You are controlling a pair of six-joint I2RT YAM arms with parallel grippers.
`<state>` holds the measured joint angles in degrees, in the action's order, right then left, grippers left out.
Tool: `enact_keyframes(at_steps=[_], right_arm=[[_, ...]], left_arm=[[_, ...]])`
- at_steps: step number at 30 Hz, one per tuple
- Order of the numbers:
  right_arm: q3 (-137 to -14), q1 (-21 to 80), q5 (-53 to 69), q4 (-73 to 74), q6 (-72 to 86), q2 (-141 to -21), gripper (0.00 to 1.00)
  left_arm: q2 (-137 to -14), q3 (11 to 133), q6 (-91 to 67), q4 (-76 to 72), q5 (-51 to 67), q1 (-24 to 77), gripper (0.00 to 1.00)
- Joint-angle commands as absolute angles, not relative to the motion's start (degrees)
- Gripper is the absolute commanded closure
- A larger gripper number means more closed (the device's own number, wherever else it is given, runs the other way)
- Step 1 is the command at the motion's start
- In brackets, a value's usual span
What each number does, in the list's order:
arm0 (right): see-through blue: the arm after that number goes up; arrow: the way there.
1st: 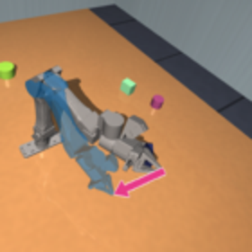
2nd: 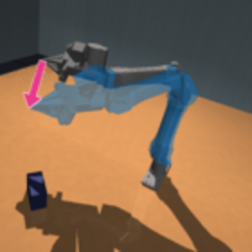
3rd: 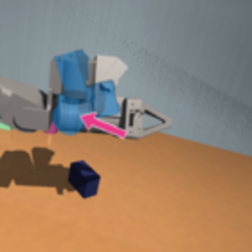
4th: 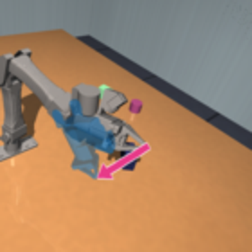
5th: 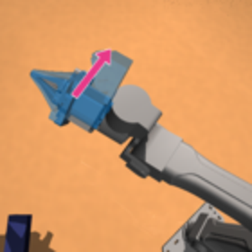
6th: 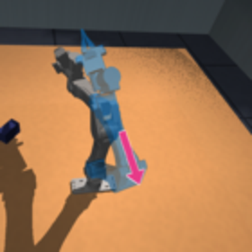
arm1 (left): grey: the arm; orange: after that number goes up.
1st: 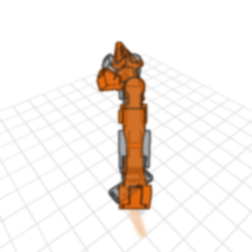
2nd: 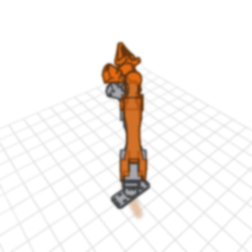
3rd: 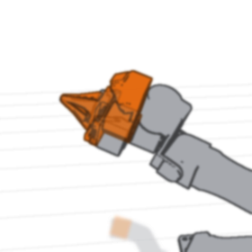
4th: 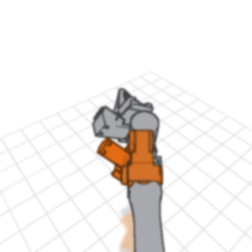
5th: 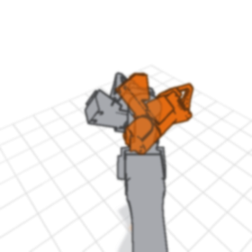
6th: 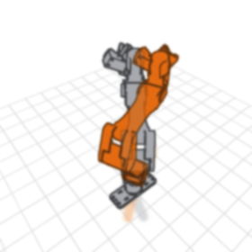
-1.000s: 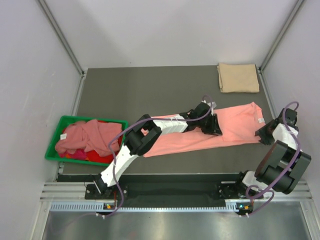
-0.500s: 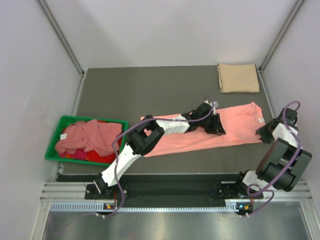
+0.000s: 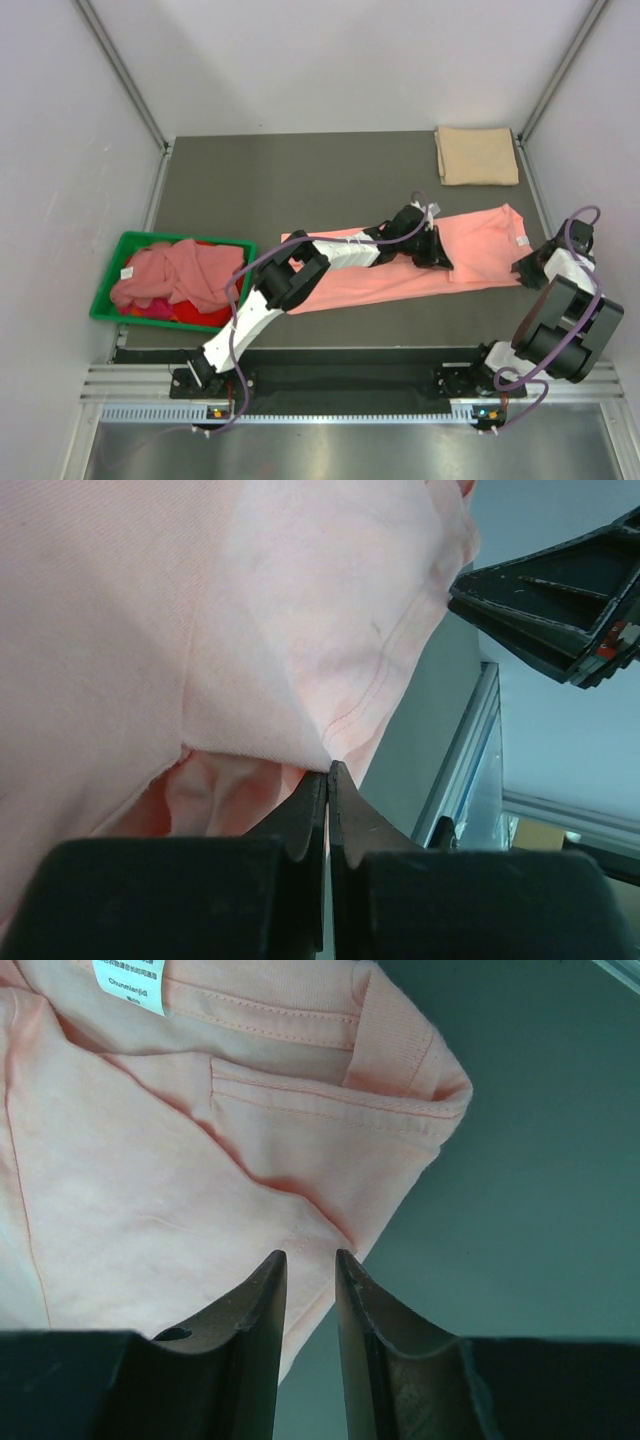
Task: Fold and stack the t-shirts
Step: Fold the tshirt
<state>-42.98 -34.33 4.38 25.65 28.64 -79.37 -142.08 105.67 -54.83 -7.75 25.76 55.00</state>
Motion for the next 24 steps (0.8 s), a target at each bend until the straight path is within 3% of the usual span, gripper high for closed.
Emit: enact_keyframes(at_steps=[1,7,11,19,24], right_arm=[[-42.89,-35.24,3.87,23.38,29.18,-79.01,0.73],[-42.01,-35.33,3.95,21.89,29.09,-79.36,0.74],[-42.18,-35.42,5.01,20.74,29.79,-80.33,0.84],[-43.16,-35.42,3.87,22.06,30.06,-80.07,0.87],[-42.8,-35.59,0.88,23.55,28.57,-78.93,0.75]], left_arm=[[-141.42,106.88,-56.95,-13.97,27.95,55.55,1.0],[-140.98,106.61,-57.48,-14.68,29.0,55.46,1.0],[-140.36,105.73,-57.74,-15.82,29.0,55.46,1.0],[-140.19,105.38,-57.92,-16.26,29.71,55.2,1.0],[-140.36,105.21,-58.09,-16.44,29.88,55.2,1.0]])
